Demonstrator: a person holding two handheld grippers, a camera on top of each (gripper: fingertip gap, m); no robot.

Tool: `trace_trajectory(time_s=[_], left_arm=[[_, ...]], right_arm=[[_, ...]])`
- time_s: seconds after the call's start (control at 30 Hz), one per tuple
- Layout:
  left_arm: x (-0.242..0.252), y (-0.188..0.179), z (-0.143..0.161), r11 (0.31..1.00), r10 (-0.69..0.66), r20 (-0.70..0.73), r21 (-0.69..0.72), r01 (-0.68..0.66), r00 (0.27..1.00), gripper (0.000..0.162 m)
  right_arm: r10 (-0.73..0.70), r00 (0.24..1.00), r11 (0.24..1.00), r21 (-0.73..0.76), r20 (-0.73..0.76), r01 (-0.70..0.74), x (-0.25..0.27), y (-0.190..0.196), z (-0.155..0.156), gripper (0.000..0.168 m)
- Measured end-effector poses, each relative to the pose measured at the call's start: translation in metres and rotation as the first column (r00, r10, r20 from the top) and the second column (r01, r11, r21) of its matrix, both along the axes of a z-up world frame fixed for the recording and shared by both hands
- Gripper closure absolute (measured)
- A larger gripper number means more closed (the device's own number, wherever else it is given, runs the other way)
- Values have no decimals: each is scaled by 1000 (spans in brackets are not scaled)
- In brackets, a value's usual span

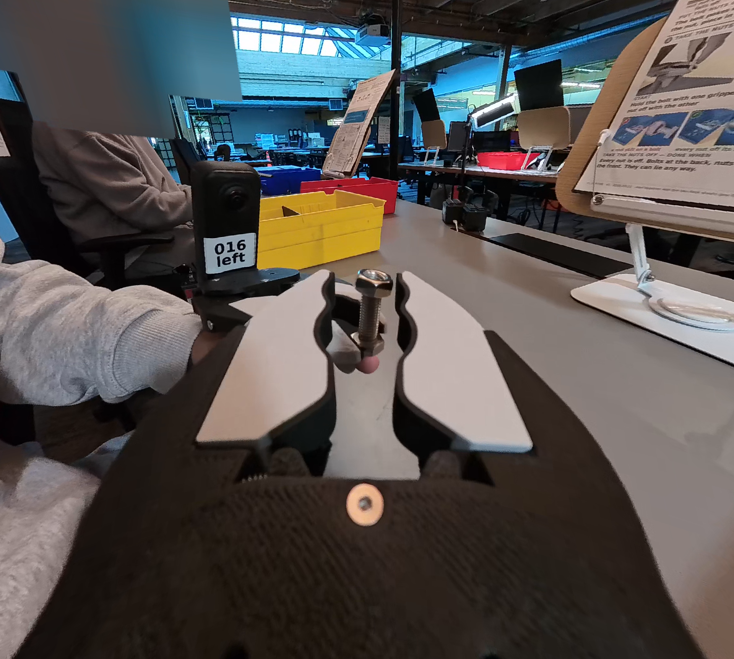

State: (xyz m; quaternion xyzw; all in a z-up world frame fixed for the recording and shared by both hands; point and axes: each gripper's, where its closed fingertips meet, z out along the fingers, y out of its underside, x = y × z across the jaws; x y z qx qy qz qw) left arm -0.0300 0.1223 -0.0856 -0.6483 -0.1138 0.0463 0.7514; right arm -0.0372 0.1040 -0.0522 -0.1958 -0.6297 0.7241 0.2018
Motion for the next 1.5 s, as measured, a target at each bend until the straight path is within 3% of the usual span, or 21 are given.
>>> trace_trajectory(time_s=[0.43,0.67,0.87,1.13,1.2,1.3,1.5], left_arm=[[-8,-6,1,999,30,15,10,-30,999,146],[-5,-3,-1,1000,25,-11,-13,-25,1000,146],[-10,-6,-1,999,42,0,-8,-42,999,146],[-8,-6,0,999,39,-10,-11,-39,999,146],[-10,-7,0,999,45,-6,-9,-45,999,146],[-12,-8,1,999,49,7,-1,-49,999,146],[-10,-7,0,999,45,-2,-8,-45,999,146]], right_arm=[[-5,1000,1000,-23,-13,5,1,4,4,147],[2,1000,1000,-25,3,-2,0,2,2,141],[14,1000,999,-29,-13,-14,4,3,5,154],[-11,1000,1000,-26,6,11,-1,2,2,139],[-2,1000,1000,-22,5,2,0,1,1,141],[25,1000,1000,-14,-2,-25,5,-1,2,157],[-17,1000,999,-33,-2,17,-1,3,3,143]])
